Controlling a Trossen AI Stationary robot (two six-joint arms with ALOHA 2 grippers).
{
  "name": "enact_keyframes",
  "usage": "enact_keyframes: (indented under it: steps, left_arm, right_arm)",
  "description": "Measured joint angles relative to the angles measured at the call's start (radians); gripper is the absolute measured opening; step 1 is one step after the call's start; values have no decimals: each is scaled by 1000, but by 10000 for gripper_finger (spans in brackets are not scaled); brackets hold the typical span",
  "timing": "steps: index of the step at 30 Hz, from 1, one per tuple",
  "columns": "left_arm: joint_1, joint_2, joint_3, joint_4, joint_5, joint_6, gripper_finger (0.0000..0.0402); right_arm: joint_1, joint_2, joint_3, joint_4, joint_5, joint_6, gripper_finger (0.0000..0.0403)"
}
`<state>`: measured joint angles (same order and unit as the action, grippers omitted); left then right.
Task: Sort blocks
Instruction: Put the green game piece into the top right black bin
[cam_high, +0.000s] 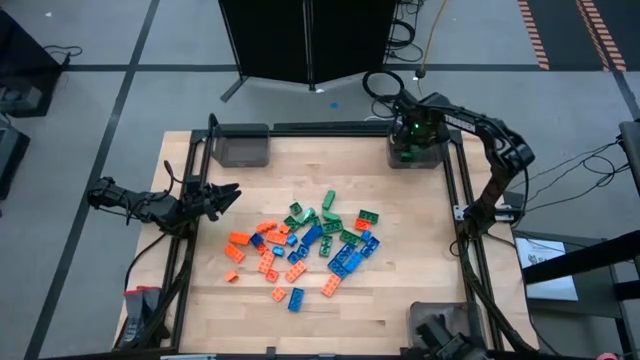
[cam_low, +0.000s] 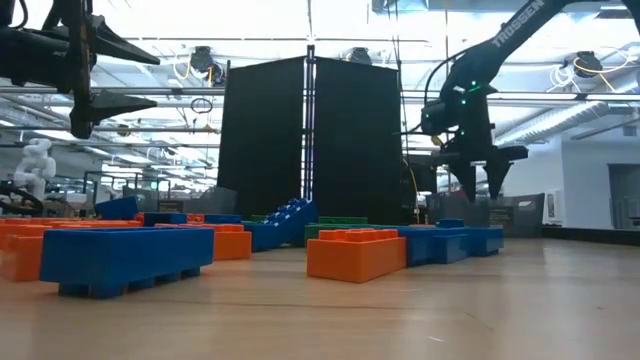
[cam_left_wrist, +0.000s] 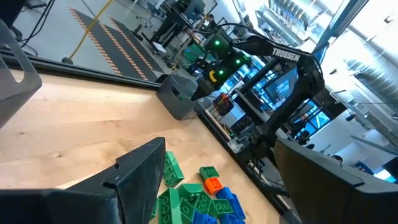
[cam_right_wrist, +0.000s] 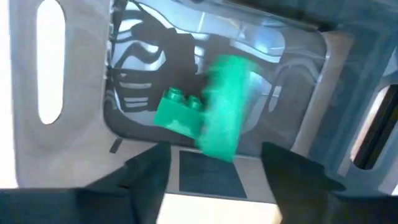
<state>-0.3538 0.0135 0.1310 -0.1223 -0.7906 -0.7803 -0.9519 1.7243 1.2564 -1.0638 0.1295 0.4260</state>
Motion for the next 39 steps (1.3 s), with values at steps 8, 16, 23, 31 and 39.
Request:
enact_keyframes:
  steps: [8, 16, 23, 31, 39]
  left_arm:
    - [0, 0, 0, 0, 0, 1, 303]
    - [0, 0, 0, -2, 0, 2, 303]
    - [0, 0, 0, -4, 0, 2, 303]
    - [0, 0, 0, -28, 1, 0, 303]
    - [0, 0, 0, -28, 1, 0, 303]
  right_arm:
    - [19, -86, 78, -53, -132, -130, 275]
    - [246, -196, 118, -70, -401, -338, 254]
    - [499, -195, 38, -59, -292, -440, 253]
    - [656, -194, -164, 164, -287, -408, 253]
    - [730, -194, -271, 314, -233, -413, 253]
